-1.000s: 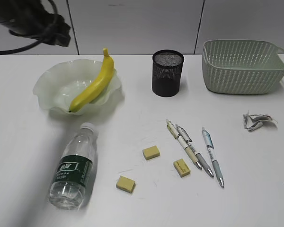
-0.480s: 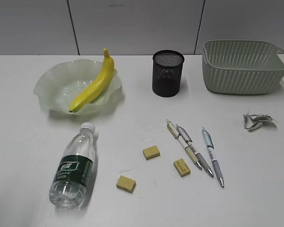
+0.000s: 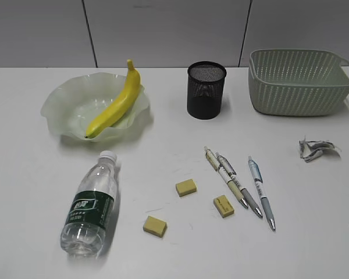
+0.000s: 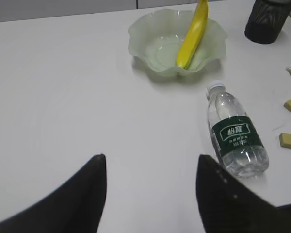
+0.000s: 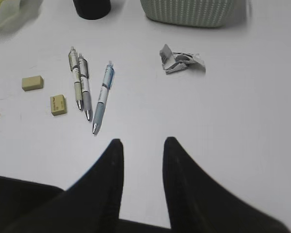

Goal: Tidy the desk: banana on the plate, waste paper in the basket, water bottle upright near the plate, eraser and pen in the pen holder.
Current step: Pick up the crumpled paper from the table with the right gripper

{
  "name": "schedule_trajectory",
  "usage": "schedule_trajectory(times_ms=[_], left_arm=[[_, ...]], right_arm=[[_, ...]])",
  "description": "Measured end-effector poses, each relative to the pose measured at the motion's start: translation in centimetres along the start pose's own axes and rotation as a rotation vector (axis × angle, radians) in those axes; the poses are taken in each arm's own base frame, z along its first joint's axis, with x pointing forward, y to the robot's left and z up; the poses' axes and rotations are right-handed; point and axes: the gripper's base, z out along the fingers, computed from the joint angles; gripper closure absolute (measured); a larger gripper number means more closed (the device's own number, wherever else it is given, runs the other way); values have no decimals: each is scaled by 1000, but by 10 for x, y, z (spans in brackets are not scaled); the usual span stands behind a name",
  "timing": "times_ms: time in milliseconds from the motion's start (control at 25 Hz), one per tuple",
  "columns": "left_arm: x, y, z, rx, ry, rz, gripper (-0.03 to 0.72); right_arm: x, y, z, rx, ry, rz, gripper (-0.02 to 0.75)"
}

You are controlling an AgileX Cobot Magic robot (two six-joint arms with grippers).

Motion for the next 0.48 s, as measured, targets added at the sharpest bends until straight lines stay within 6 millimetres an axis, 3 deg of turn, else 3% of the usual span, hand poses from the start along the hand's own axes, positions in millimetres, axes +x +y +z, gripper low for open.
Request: schedule_trajectory(times_ms=[200, 360, 480], left_arm=[[5, 1, -9, 6, -64, -8, 253], [6, 1, -10, 8, -64, -9, 253], [6, 1, -10, 9, -64, -10, 253]], right_arm=[[-28, -5, 48, -1, 78, -6, 499], [-43, -12, 106, 9, 183, 0, 470], [-48, -20, 156, 29, 301, -23, 372]])
